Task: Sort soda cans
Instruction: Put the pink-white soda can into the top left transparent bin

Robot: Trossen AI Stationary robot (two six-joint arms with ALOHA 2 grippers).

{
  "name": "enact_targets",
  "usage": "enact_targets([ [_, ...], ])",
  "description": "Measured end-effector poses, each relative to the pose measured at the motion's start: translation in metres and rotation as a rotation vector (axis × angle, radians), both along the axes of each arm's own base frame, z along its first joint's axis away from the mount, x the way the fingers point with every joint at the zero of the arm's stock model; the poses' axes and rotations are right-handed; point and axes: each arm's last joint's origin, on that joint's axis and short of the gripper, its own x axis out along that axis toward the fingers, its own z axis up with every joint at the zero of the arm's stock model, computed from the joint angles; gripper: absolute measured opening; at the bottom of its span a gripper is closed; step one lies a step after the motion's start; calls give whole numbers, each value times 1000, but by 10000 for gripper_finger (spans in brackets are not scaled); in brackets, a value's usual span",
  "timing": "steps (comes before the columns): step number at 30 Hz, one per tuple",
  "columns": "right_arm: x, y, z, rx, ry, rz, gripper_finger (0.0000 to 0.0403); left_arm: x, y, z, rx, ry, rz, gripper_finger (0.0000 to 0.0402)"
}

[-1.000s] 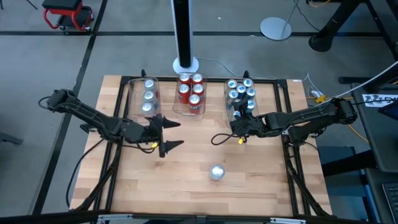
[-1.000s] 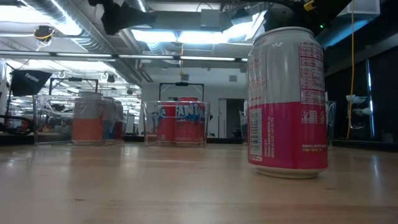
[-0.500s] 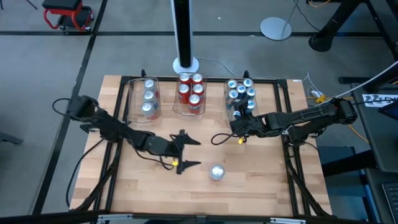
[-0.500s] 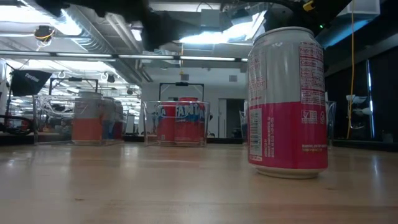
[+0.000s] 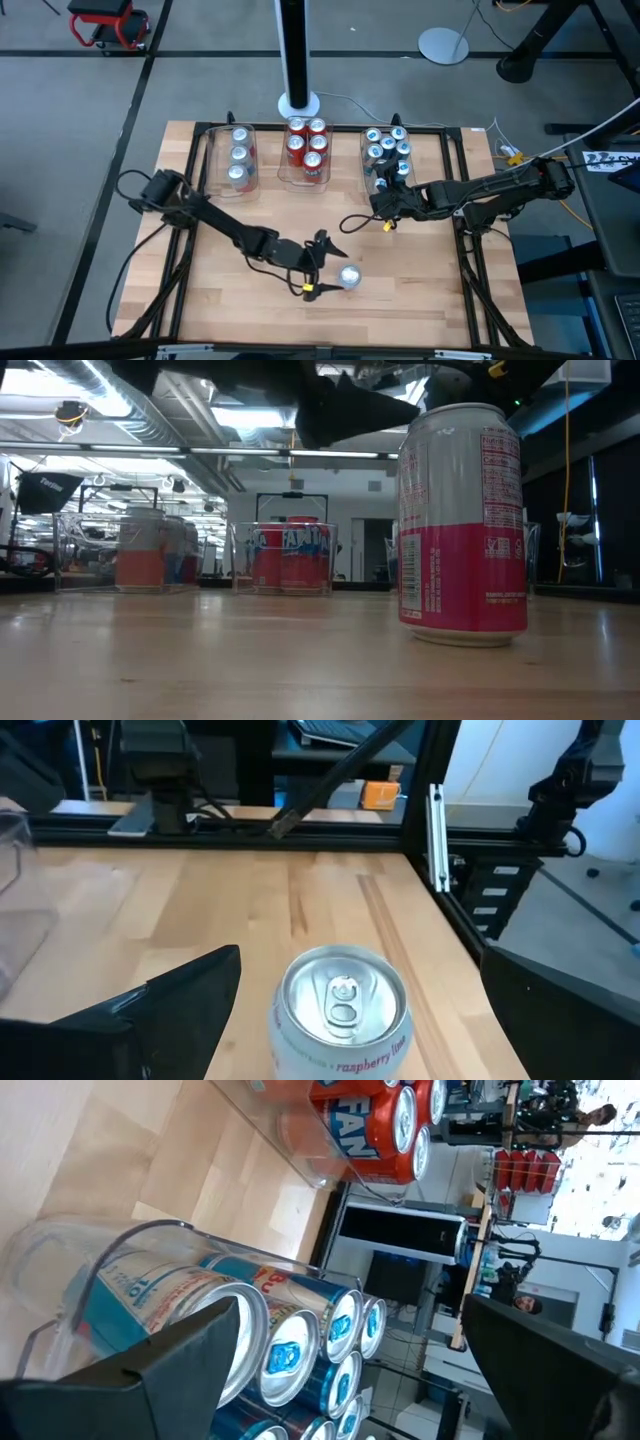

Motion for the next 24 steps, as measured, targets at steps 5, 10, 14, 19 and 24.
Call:
enact_targets([
  [5, 0, 0, 0, 5, 1, 4, 380, 9, 2, -6, 2, 11, 12, 400],
  [10, 0, 0, 0, 5, 1, 4, 380, 20, 5, -11, -26, 22, 6, 400],
  [14, 0, 0, 0, 6, 1, 4, 380, 30, 4, -16, -22, 31, -9, 400],
  [19, 0, 0, 0, 6, 1, 4, 380, 41, 2, -28, -4, 87, -8, 400],
  [24, 0, 0, 0, 6, 3, 5, 380, 44, 1, -37, 4, 127, -6, 400],
])
